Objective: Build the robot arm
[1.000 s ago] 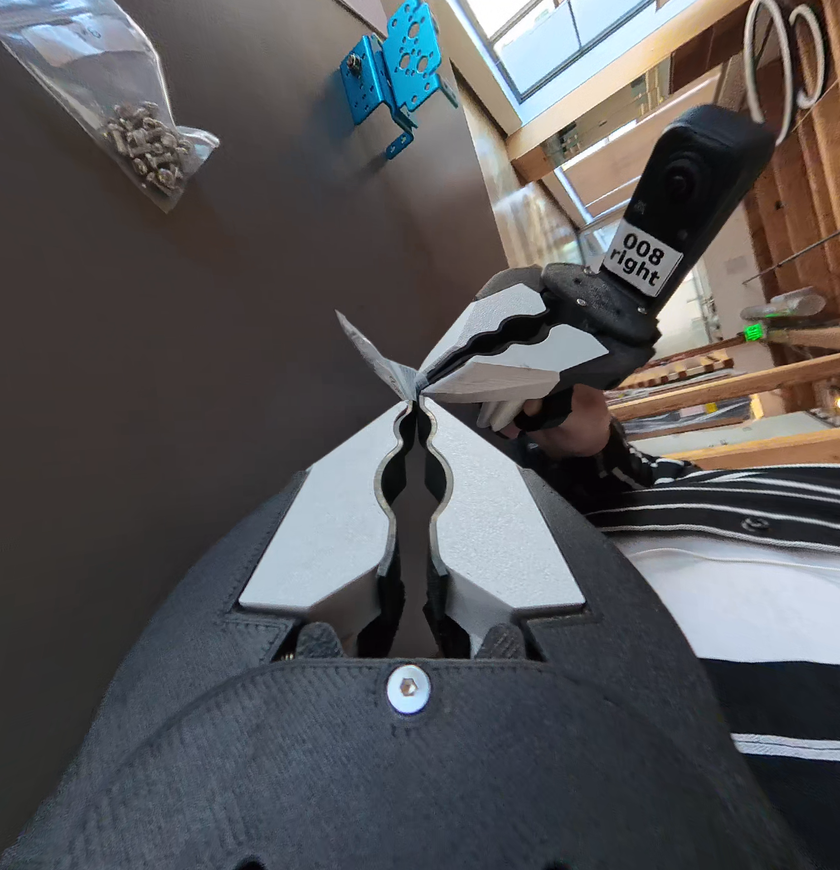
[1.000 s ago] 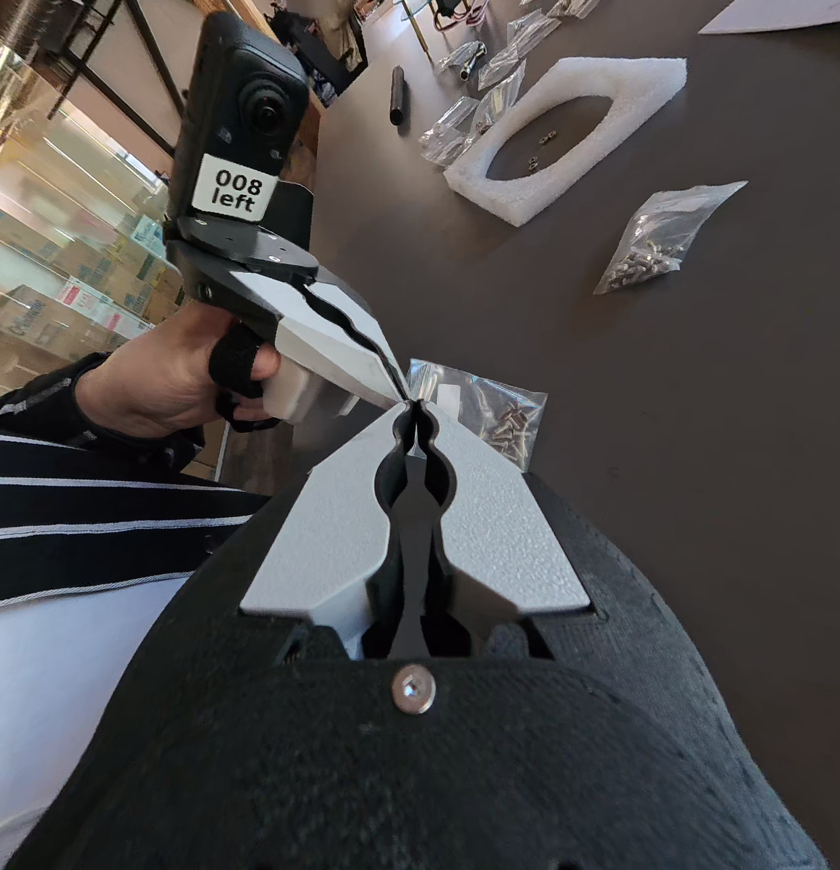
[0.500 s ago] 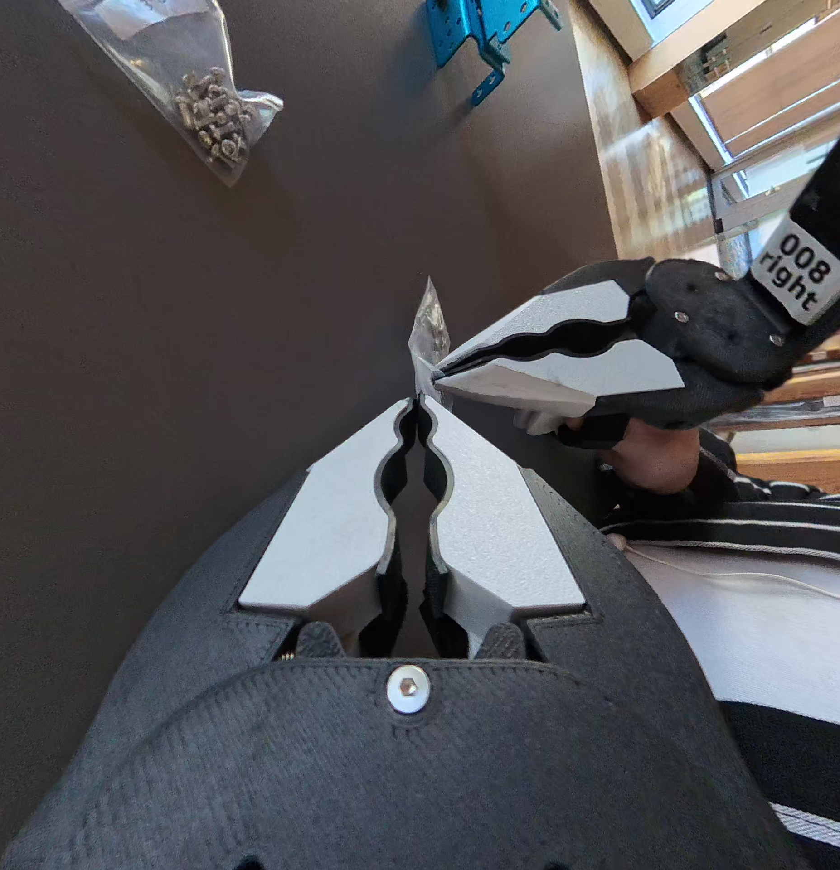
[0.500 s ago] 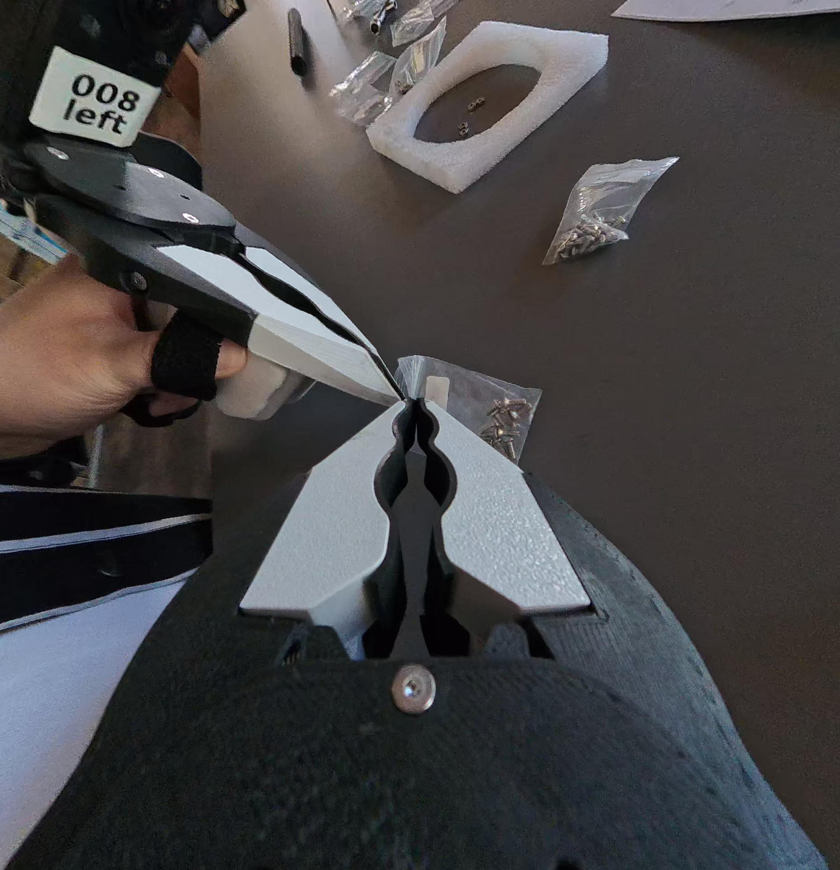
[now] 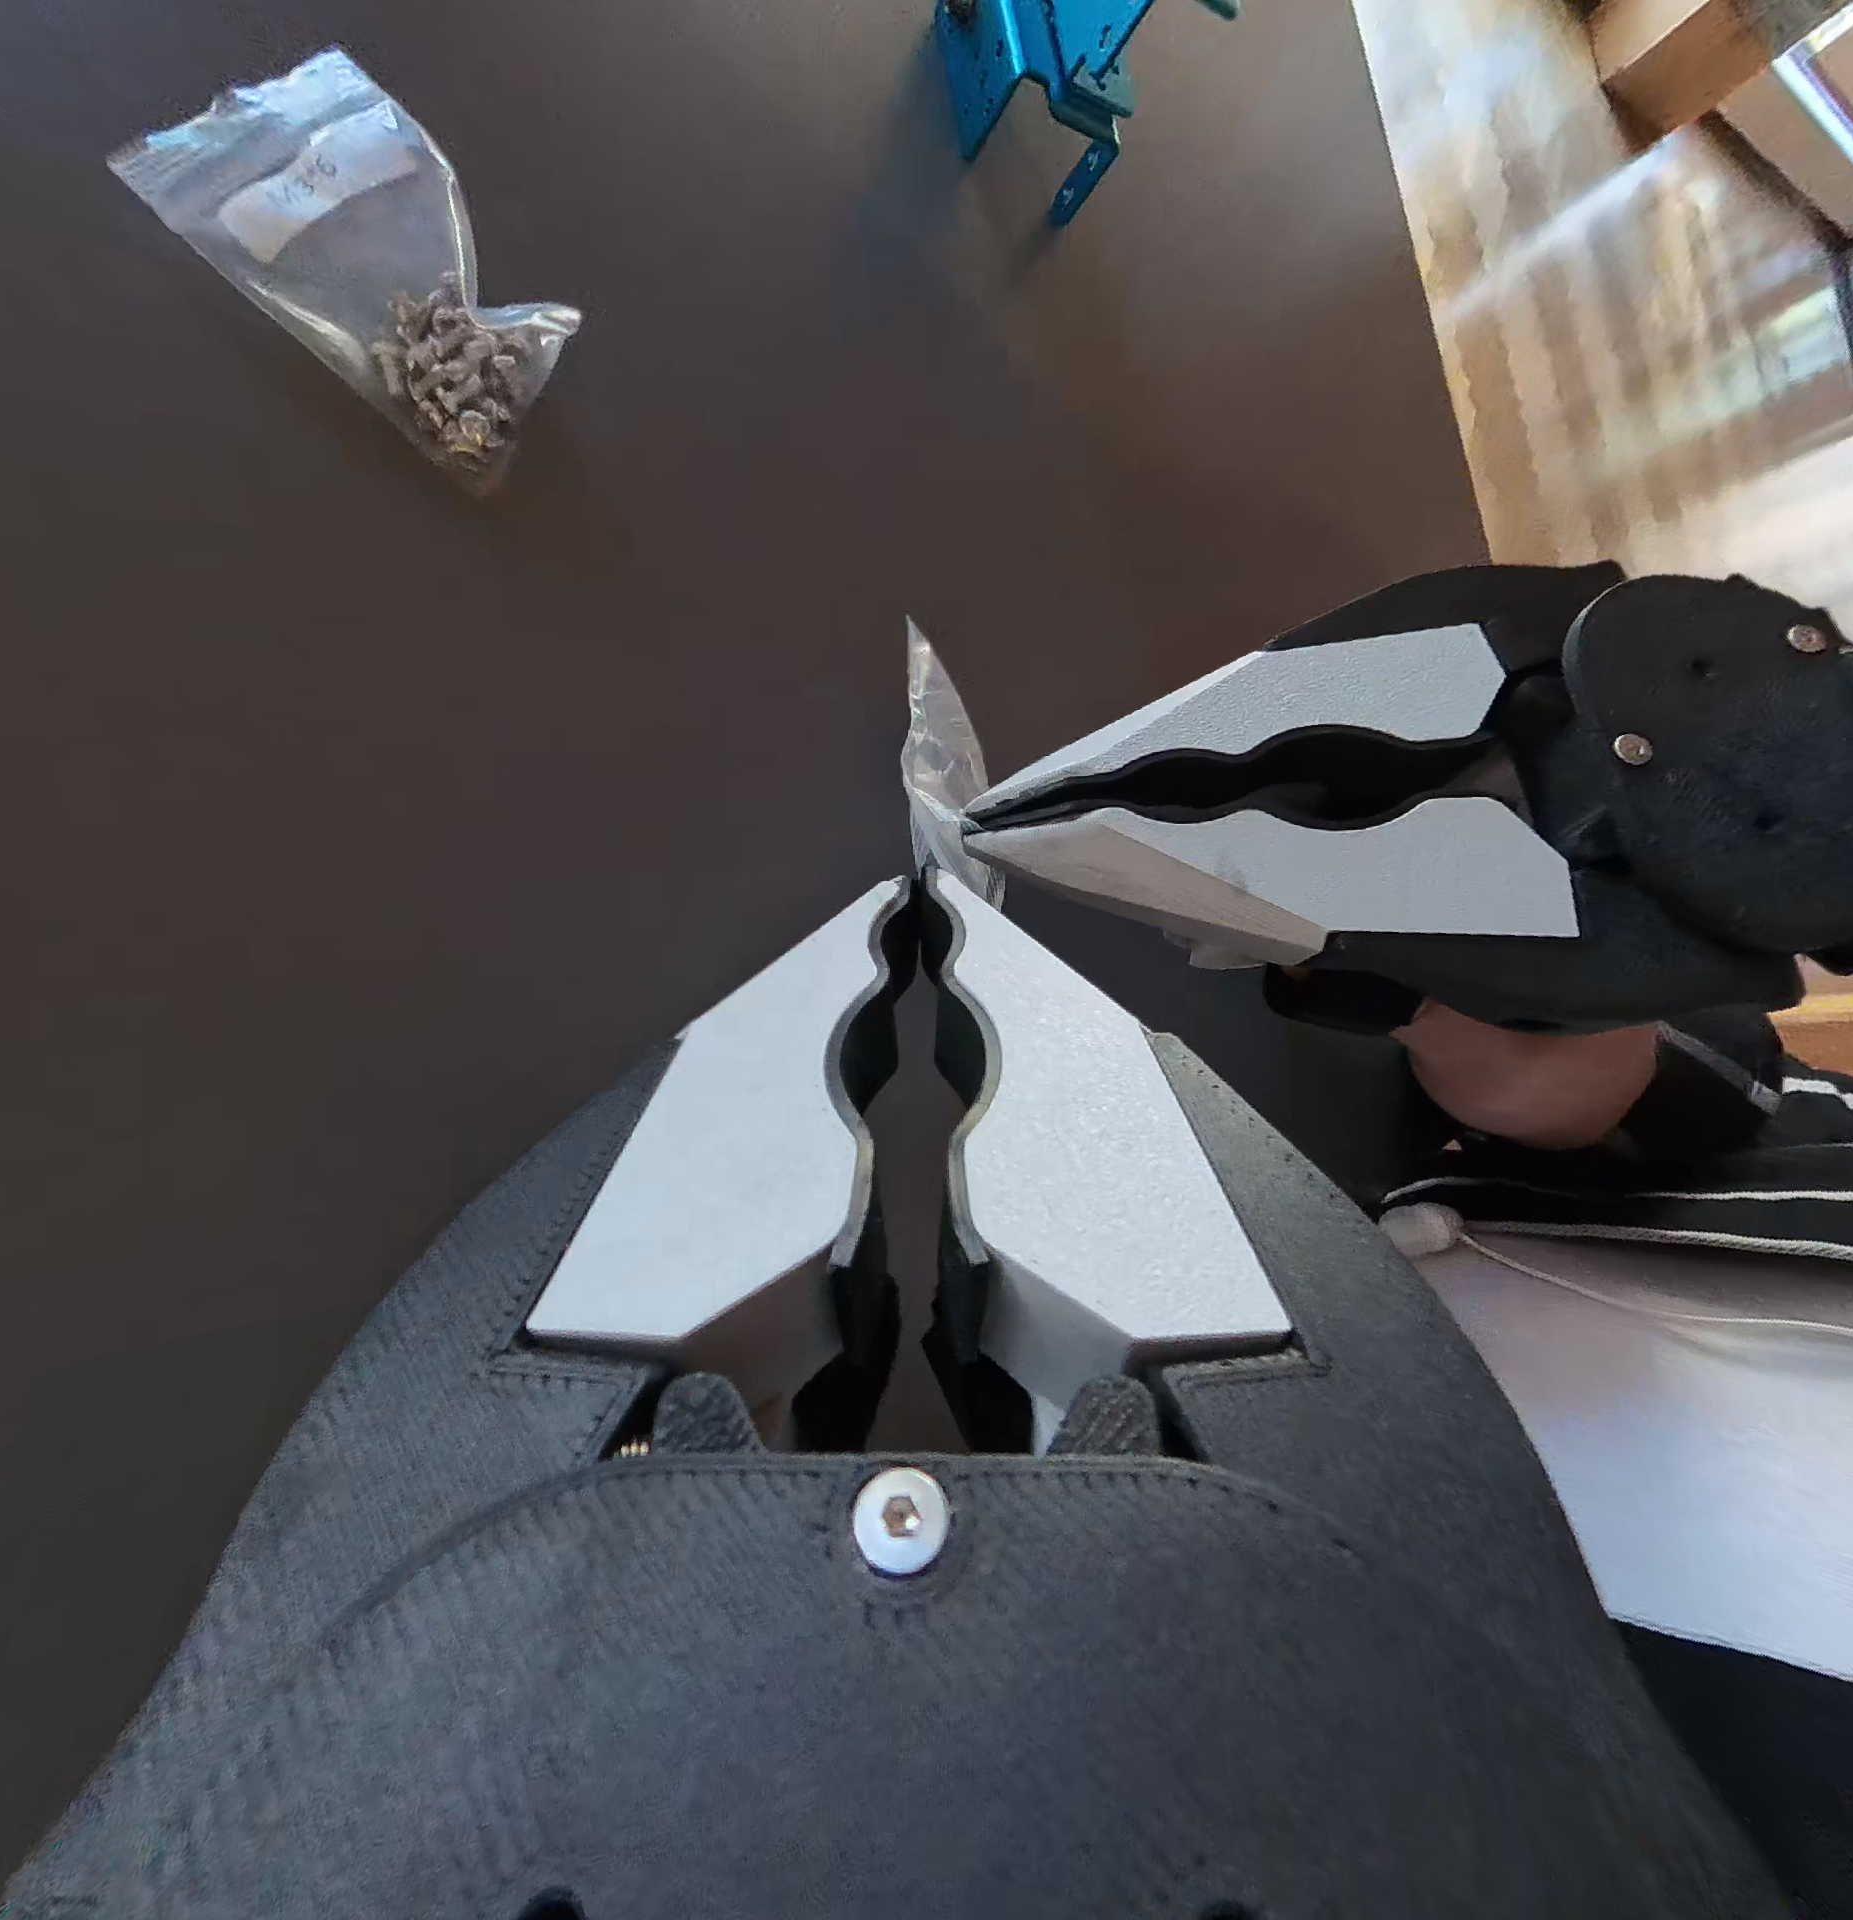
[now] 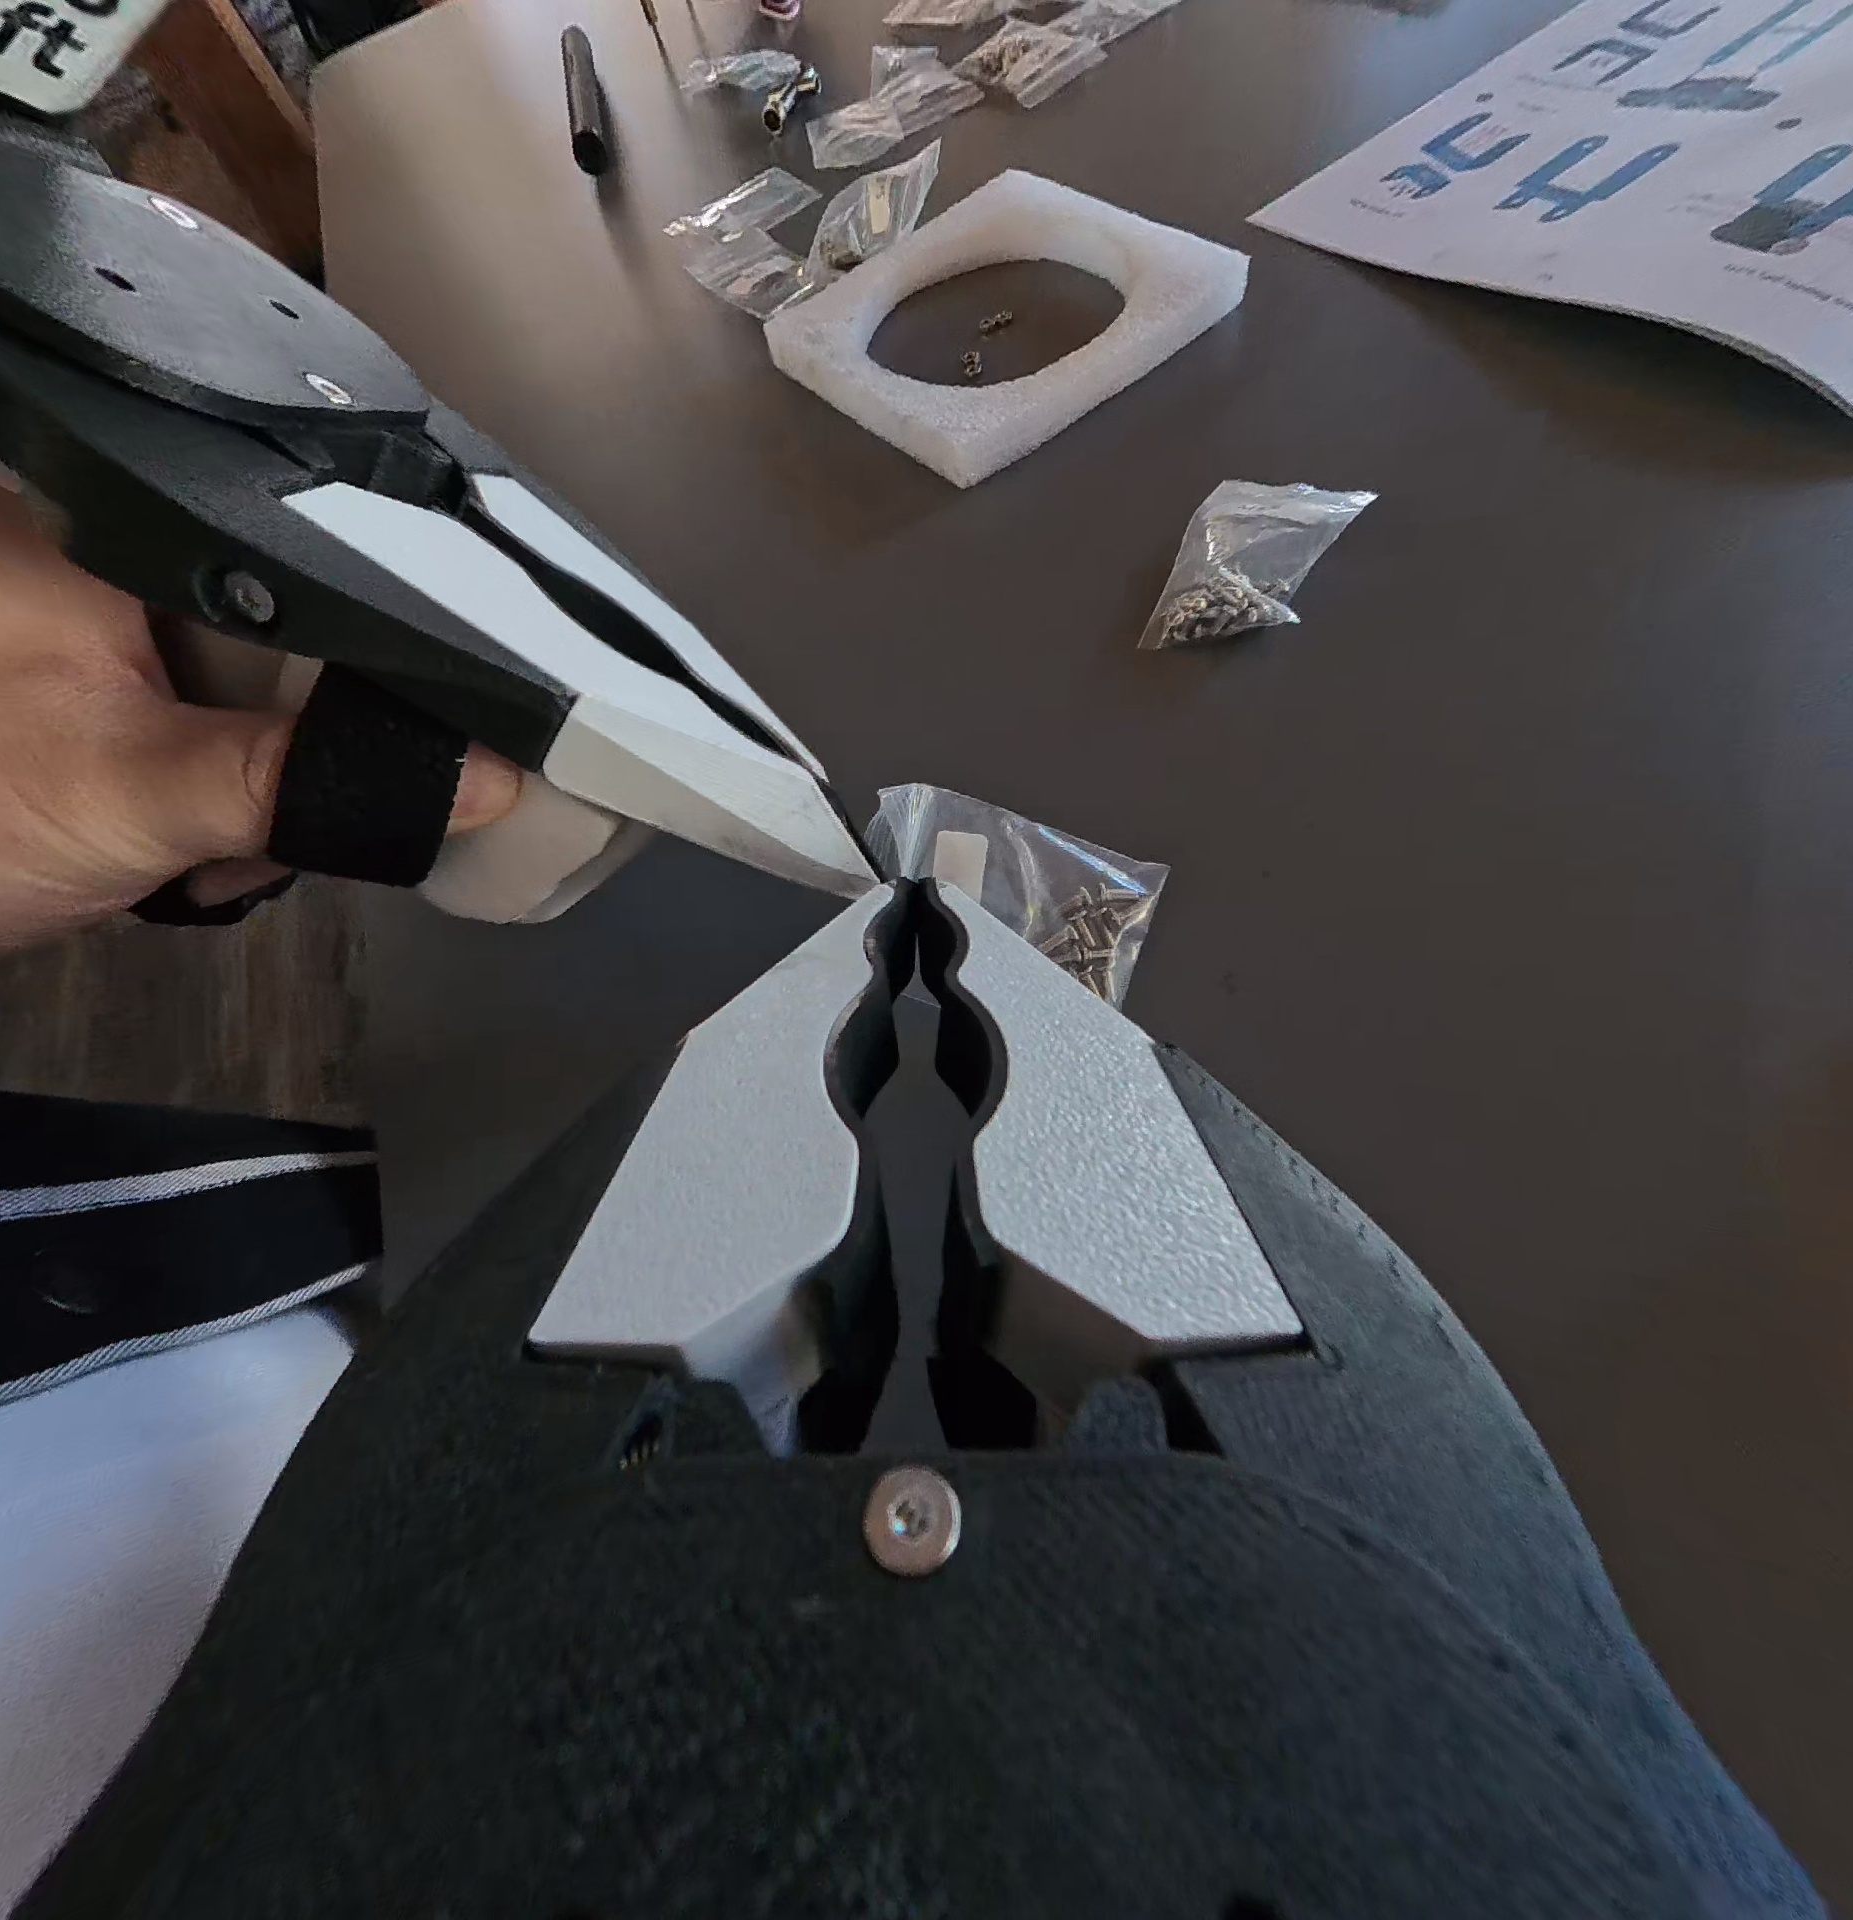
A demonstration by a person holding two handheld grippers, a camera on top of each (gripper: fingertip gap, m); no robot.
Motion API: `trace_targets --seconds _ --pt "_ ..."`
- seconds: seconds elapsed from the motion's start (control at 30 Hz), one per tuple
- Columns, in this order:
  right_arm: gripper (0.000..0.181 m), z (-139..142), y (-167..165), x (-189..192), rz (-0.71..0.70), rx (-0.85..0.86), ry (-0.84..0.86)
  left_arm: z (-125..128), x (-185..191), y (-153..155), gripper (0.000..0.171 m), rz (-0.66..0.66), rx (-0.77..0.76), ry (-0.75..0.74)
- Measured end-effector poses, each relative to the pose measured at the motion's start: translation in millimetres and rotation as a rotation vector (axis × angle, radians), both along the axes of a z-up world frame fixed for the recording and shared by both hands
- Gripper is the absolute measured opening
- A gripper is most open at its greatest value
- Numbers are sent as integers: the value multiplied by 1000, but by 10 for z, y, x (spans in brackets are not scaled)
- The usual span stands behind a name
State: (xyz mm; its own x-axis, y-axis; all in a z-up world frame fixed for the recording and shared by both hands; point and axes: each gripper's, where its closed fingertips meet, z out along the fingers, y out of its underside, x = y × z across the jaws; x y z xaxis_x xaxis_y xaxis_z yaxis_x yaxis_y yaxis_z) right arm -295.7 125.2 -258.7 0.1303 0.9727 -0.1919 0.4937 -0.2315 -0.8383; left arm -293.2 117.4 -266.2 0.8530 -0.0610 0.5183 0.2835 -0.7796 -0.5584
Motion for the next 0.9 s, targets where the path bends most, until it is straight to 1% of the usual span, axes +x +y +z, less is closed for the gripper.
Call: trace_targets --seconds 0.1,0.17,0.23,0.37,0.63,0.77,0.83,0.9 --pt "0 7 1 6 1 -18 19 16 13 5 0 -4 -1 7" --pt "0 44 2 -1 15 -54 66 73 18 12 0 -24 27 37" --pt "0 58 -15 -3 33 -88 86 128 62 14 0 -42 34 37" --pt "3 103 -24 14 65 -97 124 184 86 -8 0 -87 34 119" --pt "2 230 -150 75 188 -298 219 301 155 -97 0 -226 48 199" --pt "0 264 -193 114 234 -382 230 341 199 -123 0 -280 50 196" --pt "0 223 -151 111 201 -352 200 304 196 -102 0 -276 42 188" --pt "0 198 -81 81 137 -292 188 275 141 -45 0 -235 30 176"
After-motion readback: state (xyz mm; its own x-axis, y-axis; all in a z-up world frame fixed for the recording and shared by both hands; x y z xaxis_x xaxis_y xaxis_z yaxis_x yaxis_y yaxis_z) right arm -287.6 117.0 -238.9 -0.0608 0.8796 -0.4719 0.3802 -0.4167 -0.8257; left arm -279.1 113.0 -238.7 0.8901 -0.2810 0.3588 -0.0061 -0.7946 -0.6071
